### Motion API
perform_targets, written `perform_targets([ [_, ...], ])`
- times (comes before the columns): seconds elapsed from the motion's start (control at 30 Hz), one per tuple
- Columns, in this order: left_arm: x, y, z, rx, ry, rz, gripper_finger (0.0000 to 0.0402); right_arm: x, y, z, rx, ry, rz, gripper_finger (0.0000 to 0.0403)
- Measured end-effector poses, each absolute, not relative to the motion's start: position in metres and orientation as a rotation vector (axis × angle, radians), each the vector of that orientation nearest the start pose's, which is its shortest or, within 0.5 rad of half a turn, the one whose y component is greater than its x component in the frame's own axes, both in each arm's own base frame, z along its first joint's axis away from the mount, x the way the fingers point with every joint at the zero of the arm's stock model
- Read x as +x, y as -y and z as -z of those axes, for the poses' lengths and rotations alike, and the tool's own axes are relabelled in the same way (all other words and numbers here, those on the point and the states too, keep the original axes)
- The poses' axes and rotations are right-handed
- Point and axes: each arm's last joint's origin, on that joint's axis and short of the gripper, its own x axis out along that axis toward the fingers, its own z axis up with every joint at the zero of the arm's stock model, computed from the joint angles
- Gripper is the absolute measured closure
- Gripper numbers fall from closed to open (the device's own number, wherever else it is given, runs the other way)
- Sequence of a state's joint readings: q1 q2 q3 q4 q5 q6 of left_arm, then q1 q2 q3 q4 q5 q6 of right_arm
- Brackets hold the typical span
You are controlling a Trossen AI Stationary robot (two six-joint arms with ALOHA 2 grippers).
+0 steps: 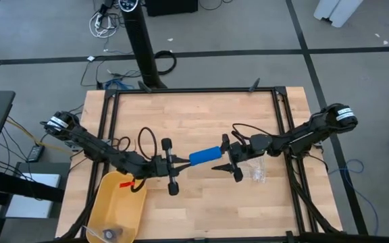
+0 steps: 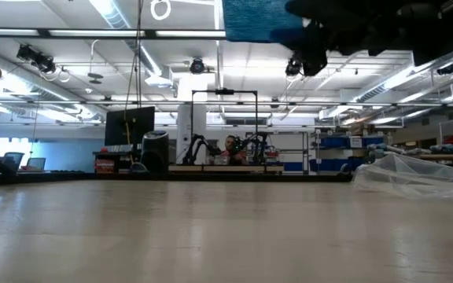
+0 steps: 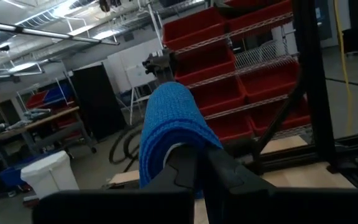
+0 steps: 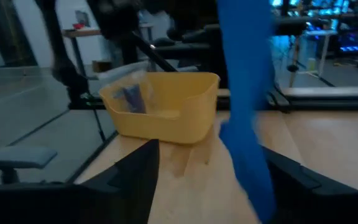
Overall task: Roll bandage
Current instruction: Roll the blue bandage
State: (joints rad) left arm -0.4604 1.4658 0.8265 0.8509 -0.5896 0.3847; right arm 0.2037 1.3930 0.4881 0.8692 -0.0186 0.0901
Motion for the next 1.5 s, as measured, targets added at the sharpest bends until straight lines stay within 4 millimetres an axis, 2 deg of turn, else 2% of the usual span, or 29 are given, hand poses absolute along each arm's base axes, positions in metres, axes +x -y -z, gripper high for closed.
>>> perform_targets([
  [0.17, 0.29, 0.123, -0.287, 0.28, 0.151, -0.171, 0.0388, 0.27, -0.055, -0.196, 0.102, -0.009, -0.206, 0.0239],
  [0.37, 0.291, 0.12, -0.287, 0.294, 0.141, -0.208, 0.0388, 0.272, -0.057, -0.195, 0.104, 0.011, -0.216, 0.0368],
  [0.43, 0.291, 0.119, -0.287, 0.317, 0.127, -0.247, 0.0388, 0.271, -0.059, -0.195, 0.103, 0.009, -0.224, 0.0393],
  [0.7, 0.289, 0.114, -0.284, 0.384, 0.061, -0.403, 0.0388, 0.267, -0.075, -0.195, 0.113, 0.002, -0.327, 0.0399],
  [0.9, 0.285, 0.106, -0.269, 0.436, -0.024, -0.532, 0.0388, 0.263, -0.087, -0.197, 0.118, 0.021, -0.369, 0.0399],
  [1.07, 0.281, 0.095, -0.252, 0.449, -0.058, -0.573, 0.0388, 0.268, -0.093, -0.209, 0.121, 0.063, -0.404, 0.04],
  [1.27, 0.277, 0.084, -0.236, 0.449, -0.1, -0.599, 0.0388, 0.279, -0.094, -0.224, 0.118, 0.077, -0.407, 0.04],
  [1.5, 0.276, 0.083, -0.222, 0.483, -0.158, -0.588, 0.0388, 0.292, -0.083, -0.243, 0.109, 0.083, -0.365, 0.0399],
])
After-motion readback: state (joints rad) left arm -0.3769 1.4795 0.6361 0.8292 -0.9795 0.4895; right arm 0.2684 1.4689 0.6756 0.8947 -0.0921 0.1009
